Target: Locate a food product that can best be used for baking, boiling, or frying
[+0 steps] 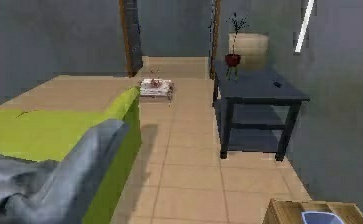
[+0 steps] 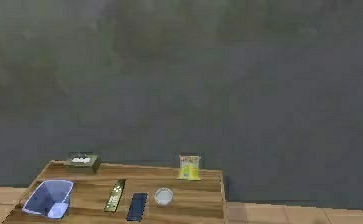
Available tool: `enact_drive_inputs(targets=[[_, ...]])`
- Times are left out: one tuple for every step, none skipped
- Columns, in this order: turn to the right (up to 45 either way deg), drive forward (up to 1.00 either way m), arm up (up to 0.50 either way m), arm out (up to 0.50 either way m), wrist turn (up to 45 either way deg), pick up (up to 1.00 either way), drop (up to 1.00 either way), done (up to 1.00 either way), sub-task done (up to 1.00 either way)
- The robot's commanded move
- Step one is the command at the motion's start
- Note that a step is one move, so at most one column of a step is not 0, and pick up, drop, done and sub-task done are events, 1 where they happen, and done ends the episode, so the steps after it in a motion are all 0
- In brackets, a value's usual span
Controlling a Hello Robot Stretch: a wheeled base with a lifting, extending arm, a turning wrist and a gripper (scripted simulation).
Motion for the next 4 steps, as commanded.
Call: enact_drive_inputs(targets=[[0.0, 1.0, 0.0, 0.0, 0.0, 0.0, 0.0, 0.0, 0.0], [0.0, 0.95, 0.0, 0.0, 0.0, 0.0, 0.0, 0.0, 0.0], [-45.0, 0.0, 0.0, 0.0, 0.0, 0.0, 0.0, 0.0, 0.0], [-6.0, 0.0, 0.0, 0.0, 0.0, 0.0, 0.0, 0.0, 0.0]])
